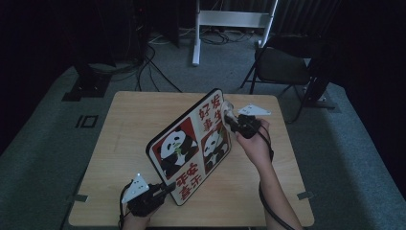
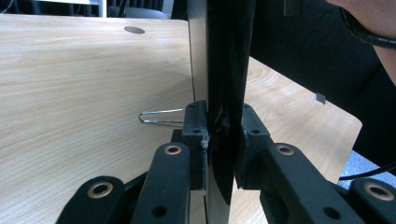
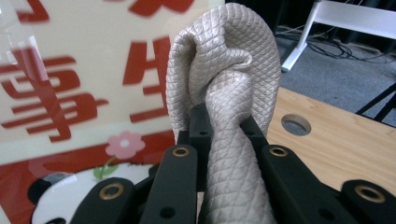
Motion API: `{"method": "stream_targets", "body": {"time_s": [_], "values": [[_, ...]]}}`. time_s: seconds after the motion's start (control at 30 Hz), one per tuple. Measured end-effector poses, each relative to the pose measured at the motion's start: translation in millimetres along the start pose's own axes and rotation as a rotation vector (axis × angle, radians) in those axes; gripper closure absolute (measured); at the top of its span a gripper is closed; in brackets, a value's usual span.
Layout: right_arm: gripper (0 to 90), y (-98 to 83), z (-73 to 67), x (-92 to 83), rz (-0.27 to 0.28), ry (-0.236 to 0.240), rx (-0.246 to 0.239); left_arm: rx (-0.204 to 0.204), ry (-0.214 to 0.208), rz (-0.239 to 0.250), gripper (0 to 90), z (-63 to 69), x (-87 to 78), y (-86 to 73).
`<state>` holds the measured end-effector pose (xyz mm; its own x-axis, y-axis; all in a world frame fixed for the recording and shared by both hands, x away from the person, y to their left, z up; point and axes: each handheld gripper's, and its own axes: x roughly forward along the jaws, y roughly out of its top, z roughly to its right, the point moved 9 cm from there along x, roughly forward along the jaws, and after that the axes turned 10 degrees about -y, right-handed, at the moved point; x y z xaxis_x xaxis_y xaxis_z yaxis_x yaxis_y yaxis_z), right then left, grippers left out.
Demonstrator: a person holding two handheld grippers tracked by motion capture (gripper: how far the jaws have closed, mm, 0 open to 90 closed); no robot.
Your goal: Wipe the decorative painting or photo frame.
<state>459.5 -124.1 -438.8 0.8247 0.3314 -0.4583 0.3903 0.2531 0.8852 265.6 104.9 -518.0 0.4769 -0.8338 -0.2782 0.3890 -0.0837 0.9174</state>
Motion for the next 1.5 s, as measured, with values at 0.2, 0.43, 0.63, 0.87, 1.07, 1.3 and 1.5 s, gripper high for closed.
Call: {"method": "stream_targets", "body": {"time_s": [0.2, 0.43, 0.63, 0.87, 1.07, 1.3, 1.5], "values": [[81.5, -10.7, 0.1, 3.1, -0.020, 0.003, 0.005, 0.002, -0.004, -0.004, 78.1, 0.7, 0.3, -0.4], [81.5, -24.1, 0.2, 6.5, -0.045, 0.004, 0.009, 0.001, -0.005, -0.006, 78.0, 1.1, 0.4, -0.6], [81.5, -39.4, 1.4, 10.6, -0.076, 0.008, 0.016, 0.002, -0.005, -0.006, 77.8, 1.8, 0.7, -0.7], [81.5, -53.9, 2.1, 15.0, -0.110, 0.008, 0.023, 0.002, -0.007, -0.009, 77.7, 1.9, 0.9, -0.7], [81.5, -69.2, 2.5, 18.5, -0.143, 0.005, 0.024, -0.001, -0.004, -0.007, 77.8, 2.0, 1.0, -0.8], [81.5, -87.3, 3.7, 22.8, -0.184, -0.001, 0.029, -0.001, -0.007, -0.009, 77.7, 2.1, 1.2, -0.8], [81.5, -102.1, 4.0, 26.6, -0.208, -0.004, 0.042, 0.000, -0.005, -0.009, 77.6, 2.4, 1.4, -0.8]]}}
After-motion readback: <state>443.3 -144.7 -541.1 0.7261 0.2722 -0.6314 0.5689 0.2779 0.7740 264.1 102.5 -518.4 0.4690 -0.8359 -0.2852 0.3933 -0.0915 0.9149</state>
